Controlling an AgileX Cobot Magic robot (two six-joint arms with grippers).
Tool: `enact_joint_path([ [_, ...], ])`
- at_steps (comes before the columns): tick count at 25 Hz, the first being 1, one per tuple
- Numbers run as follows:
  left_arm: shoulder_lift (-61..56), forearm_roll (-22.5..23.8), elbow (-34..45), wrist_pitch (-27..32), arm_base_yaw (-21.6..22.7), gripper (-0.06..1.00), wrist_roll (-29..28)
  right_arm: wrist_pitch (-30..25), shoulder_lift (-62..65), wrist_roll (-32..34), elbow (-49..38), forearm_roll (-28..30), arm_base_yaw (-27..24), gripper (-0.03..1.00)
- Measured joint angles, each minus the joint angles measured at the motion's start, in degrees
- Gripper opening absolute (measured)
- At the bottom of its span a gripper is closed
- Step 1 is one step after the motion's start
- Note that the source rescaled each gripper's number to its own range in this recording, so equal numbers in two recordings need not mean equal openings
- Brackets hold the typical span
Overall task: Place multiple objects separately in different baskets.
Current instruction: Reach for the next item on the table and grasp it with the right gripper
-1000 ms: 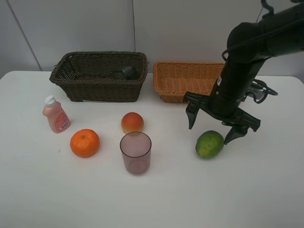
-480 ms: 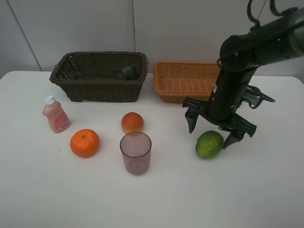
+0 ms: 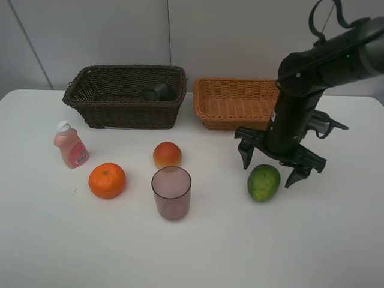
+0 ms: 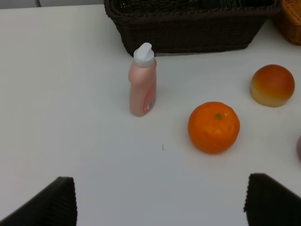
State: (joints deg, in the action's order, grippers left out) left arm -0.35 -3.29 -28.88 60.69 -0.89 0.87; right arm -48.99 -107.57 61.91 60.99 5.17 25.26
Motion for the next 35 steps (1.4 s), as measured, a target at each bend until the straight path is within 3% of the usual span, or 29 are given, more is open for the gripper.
enact_joint_path([
  [18,0.00,0.00,0.00,0.00,0.00,0.93,0.00,4.88,-2.00,-3.04,-1.60,-2.17,0.00,0.94],
  [29,0.00,0.00,0.00,0.00,0.00,0.93,0.00,5.02,-3.49,-4.49,-1.60,-2.22,0.00,0.93],
  [32,0.00,0.00,0.00,0.00,0.00,0.93,0.00,5.15,-3.49,-4.54,-1.60,-2.22,0.00,0.81],
  [34,0.00,0.00,0.00,0.00,0.00,0.93,0.00,5.15,-3.49,-4.54,-1.60,-2.26,0.00,0.66],
  [35,0.00,0.00,0.00,0.00,0.00,0.93,0.00,5.15,-3.49,-4.54,-1.60,-2.26,0.00,0.53],
])
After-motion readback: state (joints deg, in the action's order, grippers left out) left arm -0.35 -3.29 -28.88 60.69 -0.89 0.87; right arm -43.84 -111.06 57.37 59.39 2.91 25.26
